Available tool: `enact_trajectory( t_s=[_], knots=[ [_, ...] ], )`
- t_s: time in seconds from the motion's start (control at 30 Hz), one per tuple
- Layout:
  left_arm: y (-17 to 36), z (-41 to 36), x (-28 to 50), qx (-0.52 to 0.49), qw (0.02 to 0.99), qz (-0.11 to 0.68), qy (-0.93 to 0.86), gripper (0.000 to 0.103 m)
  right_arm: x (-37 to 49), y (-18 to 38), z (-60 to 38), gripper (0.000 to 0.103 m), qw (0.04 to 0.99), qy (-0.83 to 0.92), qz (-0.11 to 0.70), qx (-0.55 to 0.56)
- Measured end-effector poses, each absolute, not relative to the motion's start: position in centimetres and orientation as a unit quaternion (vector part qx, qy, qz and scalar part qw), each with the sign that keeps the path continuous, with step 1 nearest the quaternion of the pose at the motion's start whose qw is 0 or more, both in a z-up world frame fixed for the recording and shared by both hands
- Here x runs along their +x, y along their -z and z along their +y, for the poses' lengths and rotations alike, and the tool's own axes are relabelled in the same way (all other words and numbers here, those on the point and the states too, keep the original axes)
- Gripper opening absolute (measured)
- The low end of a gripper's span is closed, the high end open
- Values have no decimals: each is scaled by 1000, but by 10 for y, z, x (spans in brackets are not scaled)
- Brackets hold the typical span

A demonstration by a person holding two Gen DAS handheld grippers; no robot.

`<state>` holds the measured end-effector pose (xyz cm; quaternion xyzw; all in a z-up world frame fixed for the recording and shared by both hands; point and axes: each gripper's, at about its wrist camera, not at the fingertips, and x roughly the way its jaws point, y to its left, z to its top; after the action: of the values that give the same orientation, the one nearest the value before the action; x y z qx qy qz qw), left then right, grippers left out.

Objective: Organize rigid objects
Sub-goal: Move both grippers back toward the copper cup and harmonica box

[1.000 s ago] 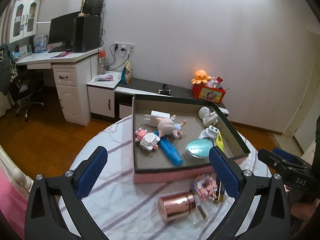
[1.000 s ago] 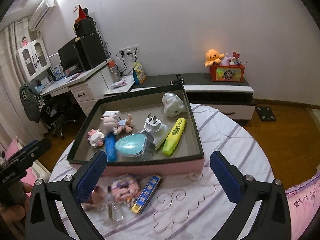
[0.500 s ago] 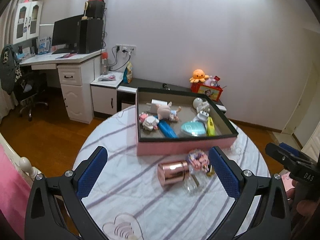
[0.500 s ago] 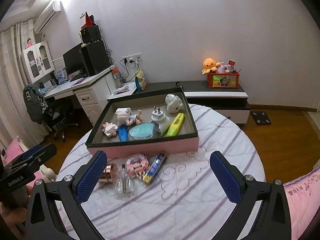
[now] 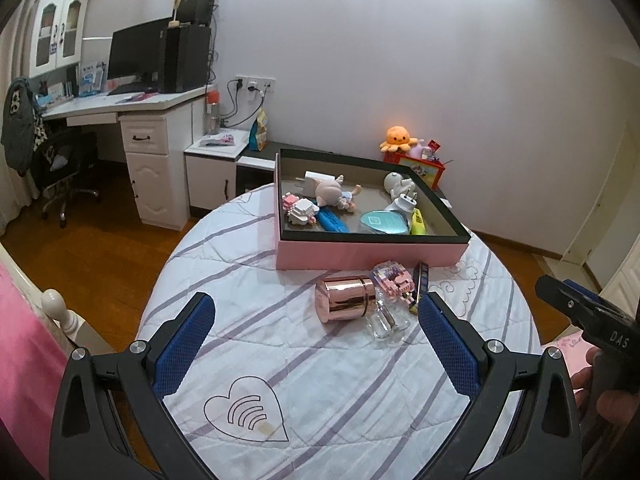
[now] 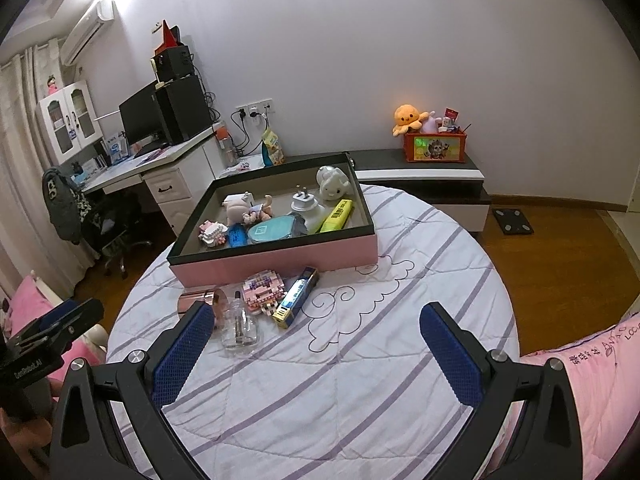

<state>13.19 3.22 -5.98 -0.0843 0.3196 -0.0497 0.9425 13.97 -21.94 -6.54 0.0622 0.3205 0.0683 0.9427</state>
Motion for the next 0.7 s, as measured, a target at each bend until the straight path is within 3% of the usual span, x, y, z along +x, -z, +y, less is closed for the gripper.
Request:
enact_trajectory(
  t_s=[0.7],
  knots=[
    [80, 19, 157, -78, 931, 351, 58, 103, 161, 81, -217, 103, 932, -71, 350, 56]
  ],
)
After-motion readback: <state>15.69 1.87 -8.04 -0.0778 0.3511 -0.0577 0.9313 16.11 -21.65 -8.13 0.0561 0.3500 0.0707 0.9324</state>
